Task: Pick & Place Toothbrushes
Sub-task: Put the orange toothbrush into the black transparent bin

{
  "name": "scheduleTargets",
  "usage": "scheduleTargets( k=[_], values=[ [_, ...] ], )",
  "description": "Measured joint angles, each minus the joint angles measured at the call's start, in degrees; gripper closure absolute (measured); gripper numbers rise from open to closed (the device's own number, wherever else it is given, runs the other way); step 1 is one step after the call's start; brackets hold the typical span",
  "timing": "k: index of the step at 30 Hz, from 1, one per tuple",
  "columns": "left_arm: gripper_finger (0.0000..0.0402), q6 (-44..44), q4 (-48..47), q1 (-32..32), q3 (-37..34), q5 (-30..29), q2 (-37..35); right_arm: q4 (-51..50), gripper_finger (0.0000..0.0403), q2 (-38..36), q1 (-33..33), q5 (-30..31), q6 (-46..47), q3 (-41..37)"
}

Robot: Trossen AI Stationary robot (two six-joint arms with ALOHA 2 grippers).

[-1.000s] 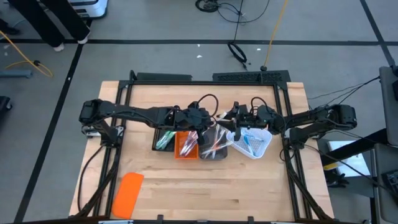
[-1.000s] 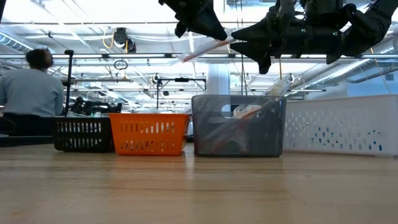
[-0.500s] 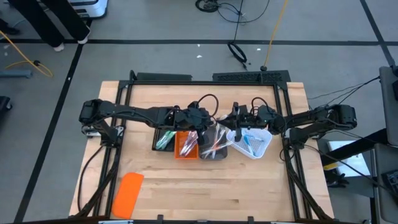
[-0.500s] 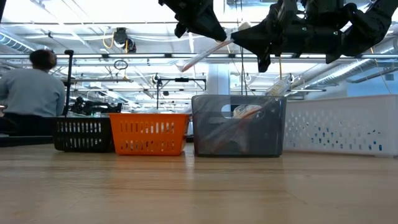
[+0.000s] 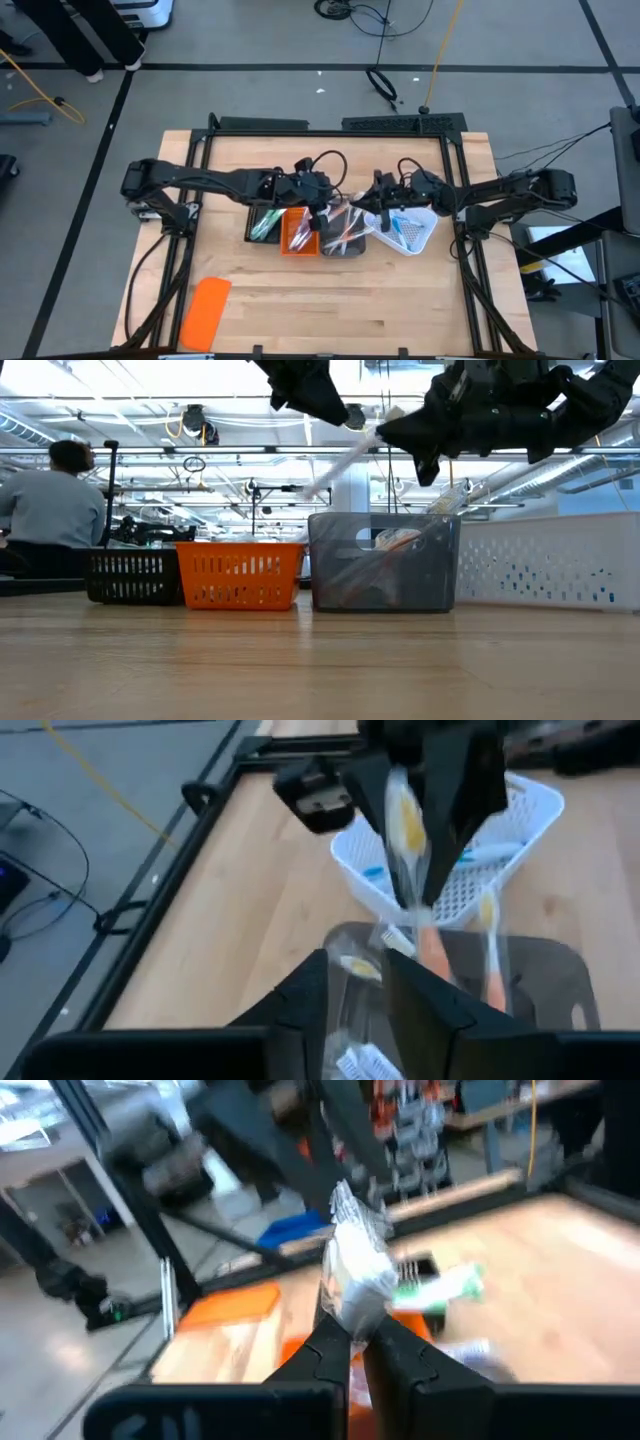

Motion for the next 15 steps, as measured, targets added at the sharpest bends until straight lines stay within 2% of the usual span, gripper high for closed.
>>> scheduleTargets(
  k=[9,15],
  values=[
    [0.0284,-4.0,-7.3,-0.3,-0.1,0.1,-2.8,-13.3,0.0395,-4.7,3.9,-0.9,-0.5,0.0],
    [0.0284,-5.2,-9.0,-0.9,0.0,0.1,-2.7,-16.4,0.0395,-3.3,8.2,7.7,-1.6,0.0]
  ],
)
